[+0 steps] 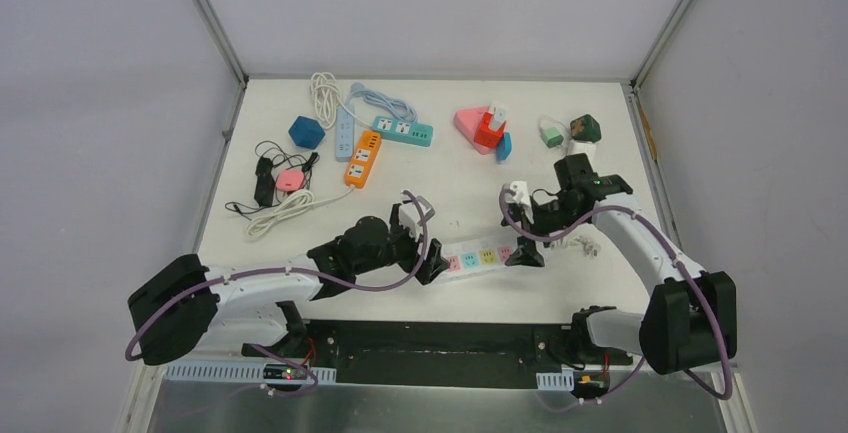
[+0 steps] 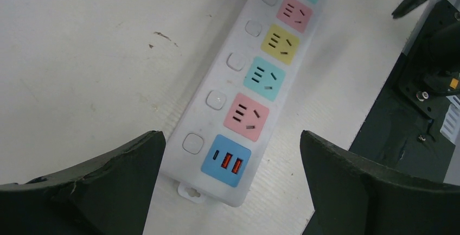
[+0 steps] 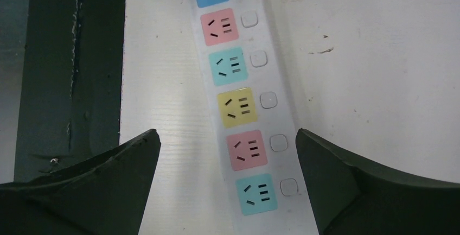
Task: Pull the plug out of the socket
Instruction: Move the socket to the corner of the board.
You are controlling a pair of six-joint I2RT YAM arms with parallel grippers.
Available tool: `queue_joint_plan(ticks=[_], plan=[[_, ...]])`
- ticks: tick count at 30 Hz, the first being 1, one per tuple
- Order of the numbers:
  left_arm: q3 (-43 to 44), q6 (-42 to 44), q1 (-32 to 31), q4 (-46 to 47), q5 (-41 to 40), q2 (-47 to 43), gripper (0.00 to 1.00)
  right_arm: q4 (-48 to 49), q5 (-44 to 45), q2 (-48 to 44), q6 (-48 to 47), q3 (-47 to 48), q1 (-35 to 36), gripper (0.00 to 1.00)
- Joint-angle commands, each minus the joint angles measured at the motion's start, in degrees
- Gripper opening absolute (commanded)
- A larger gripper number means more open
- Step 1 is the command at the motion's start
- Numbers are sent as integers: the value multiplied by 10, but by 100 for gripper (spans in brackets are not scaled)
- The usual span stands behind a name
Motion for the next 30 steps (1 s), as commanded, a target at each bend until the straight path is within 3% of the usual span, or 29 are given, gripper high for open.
queue_joint_plan(ticks=[1, 11, 24, 30], plan=[[11, -7, 11, -16, -48, -37, 99, 64, 61, -18, -5, -19, 48, 100], [0, -2, 15, -54, -88, -90, 99, 191, 221, 25, 55, -49, 144, 100], [-15, -2, 16, -65, -105, -113, 99, 219, 305, 96, 64, -52, 205, 100], [-22, -1, 17, -68, -110, -125, 99, 217, 320, 118, 63, -49, 221, 95]])
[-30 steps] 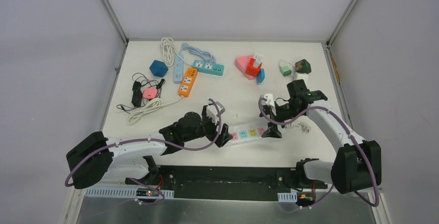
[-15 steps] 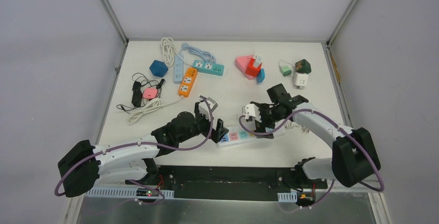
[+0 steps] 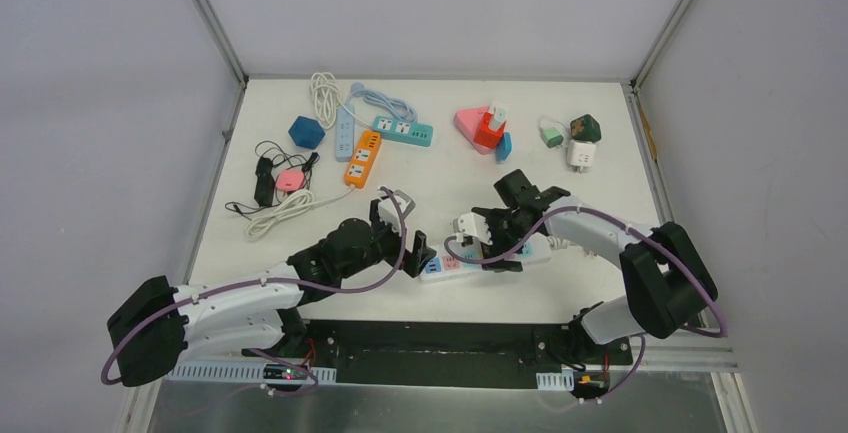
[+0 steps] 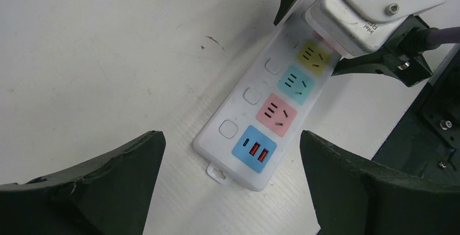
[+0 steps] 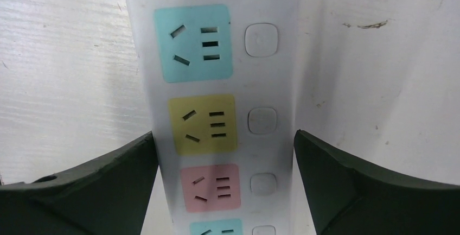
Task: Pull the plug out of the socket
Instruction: Move the socket to the corner of the board.
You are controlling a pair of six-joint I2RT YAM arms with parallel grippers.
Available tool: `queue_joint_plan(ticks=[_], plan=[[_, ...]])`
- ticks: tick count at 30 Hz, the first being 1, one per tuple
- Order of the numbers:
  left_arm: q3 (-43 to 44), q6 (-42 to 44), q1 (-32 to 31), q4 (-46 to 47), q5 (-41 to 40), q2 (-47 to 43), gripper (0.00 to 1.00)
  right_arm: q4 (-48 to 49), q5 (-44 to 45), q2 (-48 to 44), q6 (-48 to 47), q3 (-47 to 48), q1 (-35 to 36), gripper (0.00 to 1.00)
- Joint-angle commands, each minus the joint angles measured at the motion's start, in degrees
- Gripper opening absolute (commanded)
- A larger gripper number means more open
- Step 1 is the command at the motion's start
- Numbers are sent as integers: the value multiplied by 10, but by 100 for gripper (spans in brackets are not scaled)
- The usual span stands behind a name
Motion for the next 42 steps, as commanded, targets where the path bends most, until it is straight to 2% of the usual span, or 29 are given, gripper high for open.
queue_joint_plan(ticks=[1, 4, 6, 9, 11, 13, 19, 27, 42], plan=[[-8, -1, 6, 5, -20, -18, 99, 13, 21, 12, -1, 3, 12, 94], [-11, -1, 6, 2, -22, -23, 99, 6, 19, 17, -1, 8, 16, 89], [-12, -1, 6, 1, -24, -26, 99, -3, 15, 20, -3, 12, 17, 81], [-13, -2, 6, -5, -27, -32, 99, -34, 2, 21, -12, 24, 17, 62], [-15, -2, 6, -11, -30, -38, 99, -54, -2, 15, -16, 28, 16, 45], [-17, -2, 7, -16, -32, -47, 99, -63, -6, 4, -18, 28, 8, 34], [-29, -1, 7, -26, -43, -82, 99, -74, -31, -42, -13, 20, -54, 16], [-32, 0, 6, -27, -44, -86, 99, -90, -47, -80, 1, 16, -132, 5], [-30, 1, 7, -22, -37, -80, 99, -104, -52, -102, 18, 19, -229, 2]])
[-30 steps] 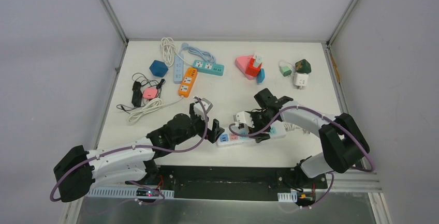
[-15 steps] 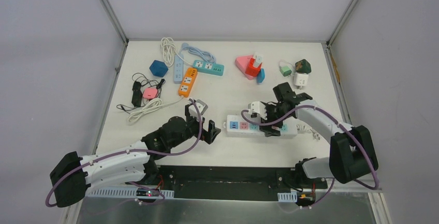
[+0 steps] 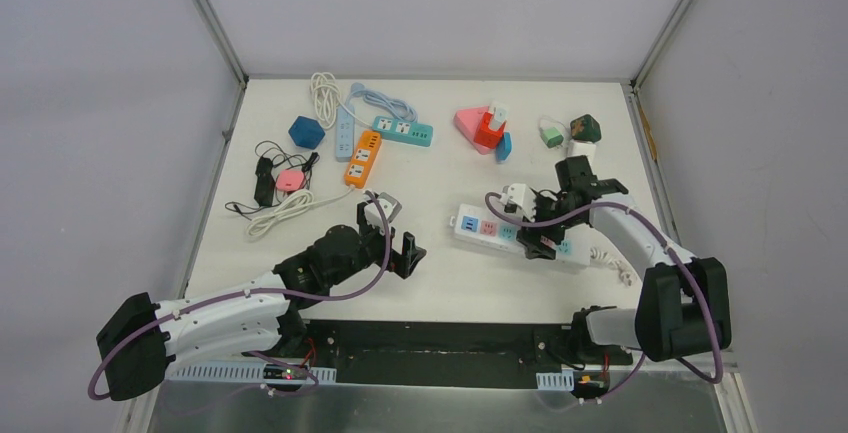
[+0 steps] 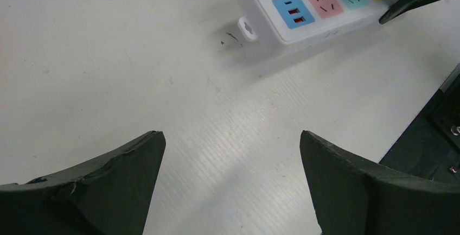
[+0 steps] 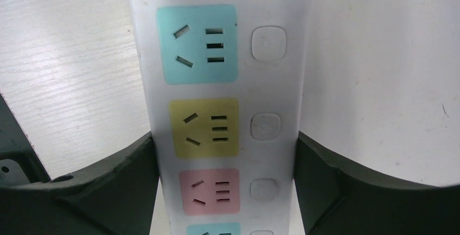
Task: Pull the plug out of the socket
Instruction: Move the socket to the corner of the board.
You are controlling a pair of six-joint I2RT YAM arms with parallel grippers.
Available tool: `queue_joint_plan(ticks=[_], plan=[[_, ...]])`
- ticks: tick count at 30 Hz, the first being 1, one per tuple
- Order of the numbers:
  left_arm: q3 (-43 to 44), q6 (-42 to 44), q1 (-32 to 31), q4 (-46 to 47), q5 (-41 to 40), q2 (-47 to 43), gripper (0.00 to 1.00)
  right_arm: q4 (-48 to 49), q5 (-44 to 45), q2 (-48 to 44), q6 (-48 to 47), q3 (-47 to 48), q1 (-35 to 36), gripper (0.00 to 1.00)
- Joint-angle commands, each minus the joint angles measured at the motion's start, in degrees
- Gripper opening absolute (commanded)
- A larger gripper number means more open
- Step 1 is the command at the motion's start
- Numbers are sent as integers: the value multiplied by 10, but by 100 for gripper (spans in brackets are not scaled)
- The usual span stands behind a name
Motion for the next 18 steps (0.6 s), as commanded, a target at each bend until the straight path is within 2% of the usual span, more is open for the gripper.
queue_joint_plan(ticks=[1, 8, 18], plan=[[1, 1, 7, 15, 1, 0, 99, -1, -20, -20, 13, 12, -25, 2], [-6, -1, 7, 19, 2, -3, 99, 2, -16, -24, 28, 15, -83, 2], [-18, -2, 7, 41, 10, -4, 99, 55, 42, -13, 92, 20, -194, 4]])
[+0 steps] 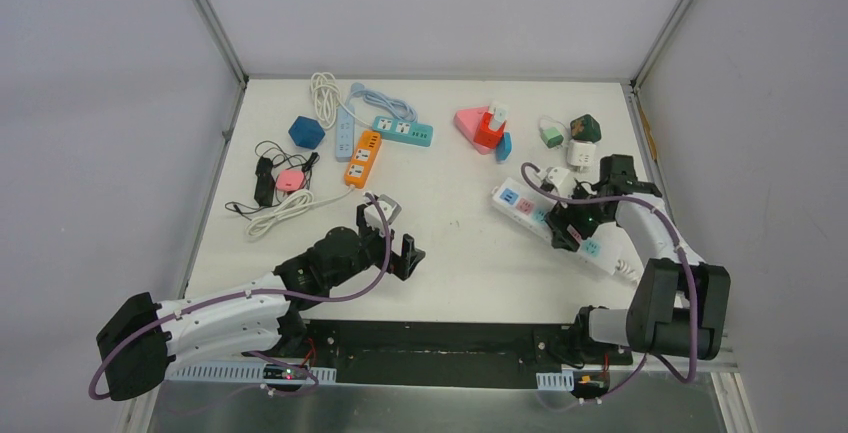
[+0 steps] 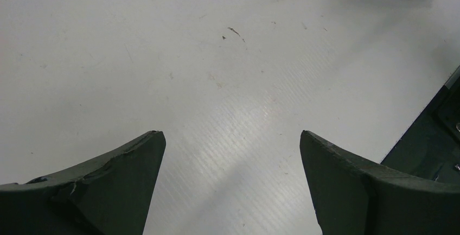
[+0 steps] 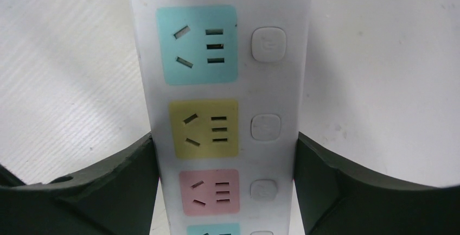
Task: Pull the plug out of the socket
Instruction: Move the socket to the corner of the board.
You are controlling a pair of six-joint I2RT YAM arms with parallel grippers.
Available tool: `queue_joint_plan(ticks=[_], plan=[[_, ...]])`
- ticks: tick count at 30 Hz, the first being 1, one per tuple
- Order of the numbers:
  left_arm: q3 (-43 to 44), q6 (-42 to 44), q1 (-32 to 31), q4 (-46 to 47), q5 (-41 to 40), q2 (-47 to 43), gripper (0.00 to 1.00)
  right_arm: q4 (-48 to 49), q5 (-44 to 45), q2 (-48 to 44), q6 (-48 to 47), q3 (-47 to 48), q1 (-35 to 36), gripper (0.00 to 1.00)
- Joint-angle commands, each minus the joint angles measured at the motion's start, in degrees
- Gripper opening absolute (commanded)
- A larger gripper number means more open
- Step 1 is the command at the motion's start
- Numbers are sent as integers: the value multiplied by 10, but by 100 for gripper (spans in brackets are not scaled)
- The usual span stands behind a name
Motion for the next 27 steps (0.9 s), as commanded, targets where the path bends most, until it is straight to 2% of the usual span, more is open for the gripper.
queue_joint_plan(ticks=[1, 6, 10, 21, 22, 27], plan=[[-7, -2, 7, 33, 11, -4, 99, 53, 31, -11, 46, 19, -40, 4], [-11, -3, 7, 44, 17, -5, 99, 109, 85, 1, 101, 18, -73, 6], [-16, -5, 7, 53, 20, -4, 99, 148, 105, 20, 109, 15, -83, 6], [-20, -7, 7, 55, 27, -14, 99, 148, 118, 93, 110, 37, -110, 6], [-20, -7, 7, 54, 28, -14, 99, 144, 186, 98, 62, 42, -117, 12], [-22, -7, 7, 55, 29, -15, 99, 130, 187, 132, 25, 72, -148, 17]])
